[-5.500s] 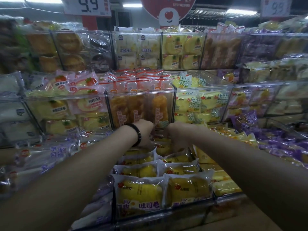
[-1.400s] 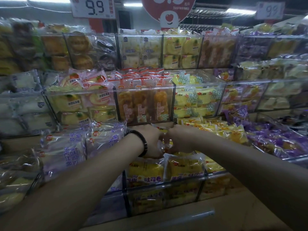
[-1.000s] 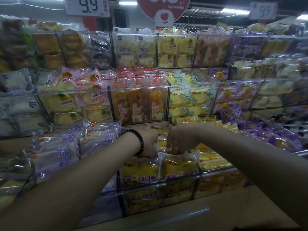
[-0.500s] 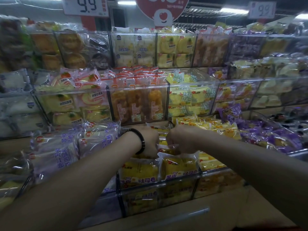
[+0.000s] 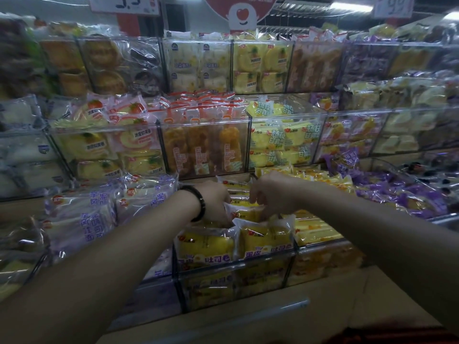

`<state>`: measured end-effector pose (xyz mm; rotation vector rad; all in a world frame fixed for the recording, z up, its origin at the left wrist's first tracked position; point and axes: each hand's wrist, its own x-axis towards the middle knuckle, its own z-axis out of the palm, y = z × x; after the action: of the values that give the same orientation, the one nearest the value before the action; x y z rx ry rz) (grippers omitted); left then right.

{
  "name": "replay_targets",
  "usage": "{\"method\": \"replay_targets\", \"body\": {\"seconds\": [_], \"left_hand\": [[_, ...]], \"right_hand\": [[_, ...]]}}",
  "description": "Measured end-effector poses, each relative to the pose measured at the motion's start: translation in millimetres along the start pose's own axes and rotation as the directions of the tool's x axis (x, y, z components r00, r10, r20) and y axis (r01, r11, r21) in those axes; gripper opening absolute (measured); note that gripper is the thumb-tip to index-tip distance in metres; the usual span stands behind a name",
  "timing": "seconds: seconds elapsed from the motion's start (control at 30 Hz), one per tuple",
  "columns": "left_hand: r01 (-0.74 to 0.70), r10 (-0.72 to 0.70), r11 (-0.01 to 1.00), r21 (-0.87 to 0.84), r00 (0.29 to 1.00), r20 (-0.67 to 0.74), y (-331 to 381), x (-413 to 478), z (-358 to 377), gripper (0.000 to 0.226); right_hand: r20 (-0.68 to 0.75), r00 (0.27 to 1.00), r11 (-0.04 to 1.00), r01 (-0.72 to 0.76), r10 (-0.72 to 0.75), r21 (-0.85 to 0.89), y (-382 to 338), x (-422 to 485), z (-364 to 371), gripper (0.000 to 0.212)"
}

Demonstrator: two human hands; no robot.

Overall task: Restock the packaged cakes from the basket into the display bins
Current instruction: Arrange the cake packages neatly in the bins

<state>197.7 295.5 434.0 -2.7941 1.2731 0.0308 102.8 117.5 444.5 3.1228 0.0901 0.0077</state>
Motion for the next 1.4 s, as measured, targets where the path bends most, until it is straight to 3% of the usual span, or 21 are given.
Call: {"method": "replay_targets", "body": {"seconds": [0.07, 0.13, 0.2, 0.33, 0.4, 0.57, 0.77, 1.1, 1.27, 1.4], "left_hand": [[-0.004, -0.003, 0.992, -0.129, 0.998, -0.06, -8, -10, -5, 0.044], [-0.048, 0.01, 0.985, -0.166, 0.975, -0.223, -10, -28, -5, 0.036], [-0.128, 0.063, 0.972, -0.195, 0.949, -0.309, -11, -47, 1, 0.024], [-0.235, 0.193, 0.943, -0.235, 0.963, -0.188, -16, -79, 18, 0.042], [-0.256, 0.213, 0.948, -0.191, 0.952, -0.218, -20, -86, 27, 0.05], [-0.211, 0.148, 0.962, -0.172, 0.935, -0.321, -20, -93, 45, 0.048], [-0.063, 0.005, 0.99, -0.123, 0.905, -0.426, -8, -94, 61, 0.048], [-0.01, -0.052, 0.987, -0.162, 0.927, -0.37, -4, -95, 76, 0.043], [0.05, -0.09, 0.992, -0.113, 0.919, -0.384, 8, -93, 82, 0.042], [0.027, -0.099, 0.984, -0.175, 0.904, -0.416, 5, -95, 81, 0.043]], "right_hand": [[-0.1, 0.994, 0.996, 0.045, -0.037, 0.072, 6, -13, -9, 0.038], [-0.186, 0.979, 0.985, 0.109, -0.083, 0.131, 7, -32, -14, 0.029], [-0.159, 0.982, 0.971, 0.132, -0.101, 0.199, 3, -52, -16, 0.034], [-0.065, 0.99, 0.982, 0.131, -0.124, 0.133, -8, -75, -5, 0.055], [-0.087, 0.988, 0.989, 0.133, -0.127, 0.059, -15, -78, 6, 0.06], [-0.245, 0.97, 1.0, -0.006, 0.004, -0.011, -35, -80, 29, 0.057], [-0.422, 0.89, 0.978, -0.206, 0.173, -0.033, -51, -56, 52, 0.053], [-0.247, 0.962, 0.994, -0.113, 0.112, 0.012, -47, -48, 48, 0.057], [-0.332, 0.94, 0.996, -0.09, 0.082, -0.007, -50, -53, 62, 0.056], [-0.358, 0.919, 0.974, -0.099, 0.168, 0.204, -45, -61, 55, 0.064]]}}
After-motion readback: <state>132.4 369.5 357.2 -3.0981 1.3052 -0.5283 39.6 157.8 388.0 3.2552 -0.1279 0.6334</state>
